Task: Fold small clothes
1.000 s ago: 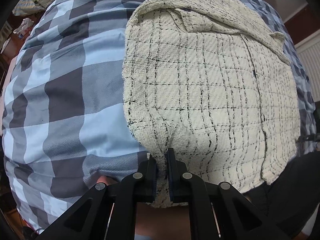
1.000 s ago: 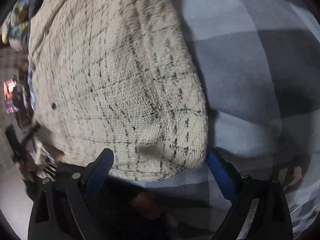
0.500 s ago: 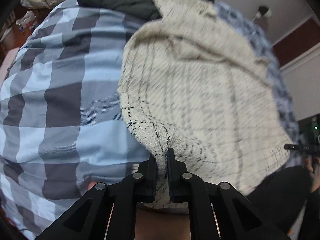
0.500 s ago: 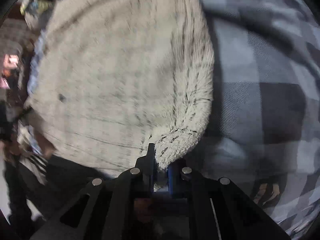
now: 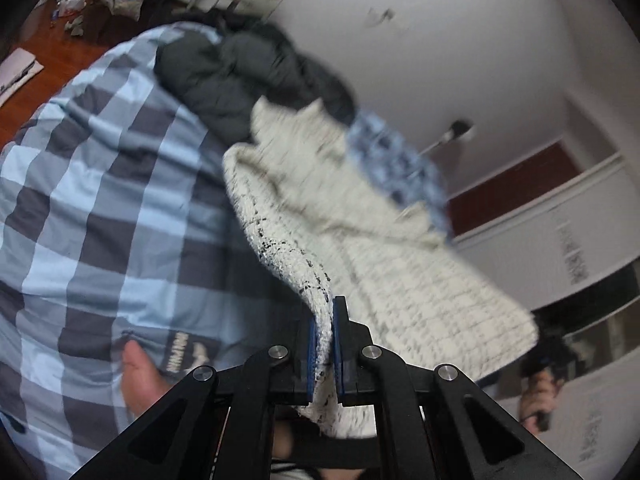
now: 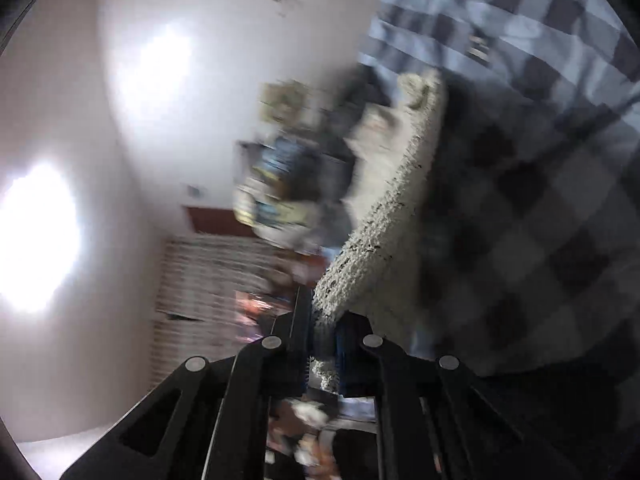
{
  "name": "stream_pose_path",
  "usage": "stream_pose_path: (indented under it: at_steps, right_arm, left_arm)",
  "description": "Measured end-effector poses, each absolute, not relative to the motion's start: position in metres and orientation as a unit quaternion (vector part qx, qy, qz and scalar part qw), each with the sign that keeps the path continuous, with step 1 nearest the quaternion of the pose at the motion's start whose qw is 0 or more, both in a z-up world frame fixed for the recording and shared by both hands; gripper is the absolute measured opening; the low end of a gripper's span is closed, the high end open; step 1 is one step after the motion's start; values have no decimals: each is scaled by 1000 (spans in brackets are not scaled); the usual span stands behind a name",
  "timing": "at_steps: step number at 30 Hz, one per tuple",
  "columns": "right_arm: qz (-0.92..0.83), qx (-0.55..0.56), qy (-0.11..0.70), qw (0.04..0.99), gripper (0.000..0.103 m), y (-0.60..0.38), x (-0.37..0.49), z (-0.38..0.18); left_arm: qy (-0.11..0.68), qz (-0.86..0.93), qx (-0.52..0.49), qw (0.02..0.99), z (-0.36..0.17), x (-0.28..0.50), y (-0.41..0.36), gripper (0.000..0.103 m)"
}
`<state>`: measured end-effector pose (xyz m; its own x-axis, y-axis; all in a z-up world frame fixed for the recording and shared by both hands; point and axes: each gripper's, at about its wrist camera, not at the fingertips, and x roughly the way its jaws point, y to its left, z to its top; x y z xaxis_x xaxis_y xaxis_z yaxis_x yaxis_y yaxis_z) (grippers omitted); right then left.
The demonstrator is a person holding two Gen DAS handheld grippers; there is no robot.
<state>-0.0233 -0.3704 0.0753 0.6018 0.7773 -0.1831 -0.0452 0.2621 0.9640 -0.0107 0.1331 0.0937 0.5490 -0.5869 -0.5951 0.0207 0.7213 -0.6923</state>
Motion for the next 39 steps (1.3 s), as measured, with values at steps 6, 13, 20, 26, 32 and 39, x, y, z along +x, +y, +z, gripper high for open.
stream_pose_path:
  at_steps: [6,13,20,26,32,39]
  right_arm:
    - [296,478,340,754,6,-382,-64,126]
    - [299,445,349,769,6,-420,-128,115]
    - [195,464,395,768,6,-414,-86,79]
    - [145,464,424,764,6,-423,60,94]
    - [111,509,397,755,36,-431,234,57]
    - [96,465,443,760,85,-366,189,2]
  left_arm:
    - [428,-191,-291,834,126,-65,147,6]
    - [473,-218,-279,807,108,-130,149,6]
    - [534,-182,-229,793,76,-80,118,6]
    - [502,-112,-358,779,70,82,157,6]
    - [412,-5,-549,727,15,217,206,7]
    - [519,4,-265,813,-6,200,123,7]
